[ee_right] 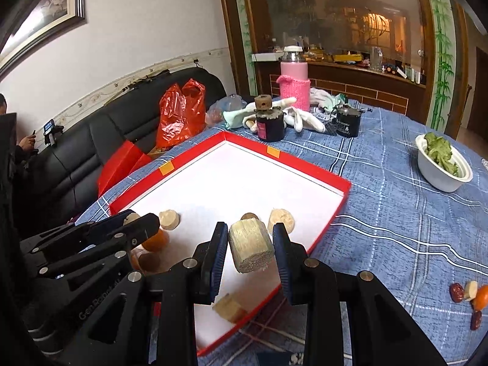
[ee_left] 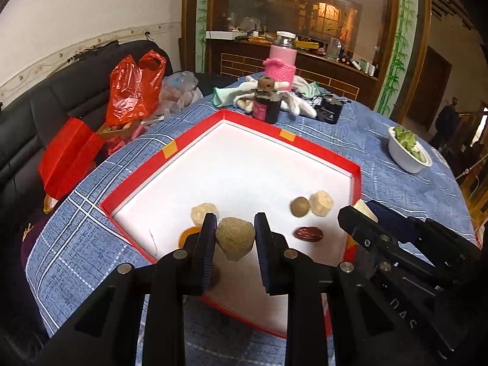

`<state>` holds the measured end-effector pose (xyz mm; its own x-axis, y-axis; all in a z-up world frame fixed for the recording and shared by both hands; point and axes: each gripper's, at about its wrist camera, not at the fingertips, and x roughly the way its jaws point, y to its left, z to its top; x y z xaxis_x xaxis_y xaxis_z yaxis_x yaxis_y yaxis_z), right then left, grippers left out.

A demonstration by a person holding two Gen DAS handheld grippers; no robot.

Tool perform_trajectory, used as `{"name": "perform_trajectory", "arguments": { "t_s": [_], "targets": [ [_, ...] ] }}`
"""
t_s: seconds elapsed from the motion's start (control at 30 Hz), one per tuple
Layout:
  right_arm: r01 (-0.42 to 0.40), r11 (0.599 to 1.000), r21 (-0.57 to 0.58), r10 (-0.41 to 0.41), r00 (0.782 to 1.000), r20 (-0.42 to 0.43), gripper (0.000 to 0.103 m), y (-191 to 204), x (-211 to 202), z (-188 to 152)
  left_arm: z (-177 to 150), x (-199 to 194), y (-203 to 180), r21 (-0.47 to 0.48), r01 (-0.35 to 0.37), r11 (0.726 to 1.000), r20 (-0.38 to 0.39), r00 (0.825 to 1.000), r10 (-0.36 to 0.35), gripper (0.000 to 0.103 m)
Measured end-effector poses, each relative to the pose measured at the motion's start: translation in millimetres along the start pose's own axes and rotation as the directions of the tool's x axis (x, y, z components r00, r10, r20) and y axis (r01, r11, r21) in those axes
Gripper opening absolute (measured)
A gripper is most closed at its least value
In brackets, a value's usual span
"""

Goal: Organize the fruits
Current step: 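Open both grippers over the tray to drop the beige chunks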

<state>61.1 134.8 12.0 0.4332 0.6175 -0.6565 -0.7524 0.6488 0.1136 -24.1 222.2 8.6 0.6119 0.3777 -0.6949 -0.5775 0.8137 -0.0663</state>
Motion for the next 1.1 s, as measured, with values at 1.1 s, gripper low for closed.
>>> {"name": "perform_trajectory", "arguments": {
  "t_s": [1.1],
  "targets": [
    [0.015,1.0,-0.011,-0.016,0.997,-0.078,0.032,7.3,42.2,1.6,1.2,30.1,8.1,0.007,-0.091,0.996,-0.081,0.993,0.091,0.023]
  ]
}}
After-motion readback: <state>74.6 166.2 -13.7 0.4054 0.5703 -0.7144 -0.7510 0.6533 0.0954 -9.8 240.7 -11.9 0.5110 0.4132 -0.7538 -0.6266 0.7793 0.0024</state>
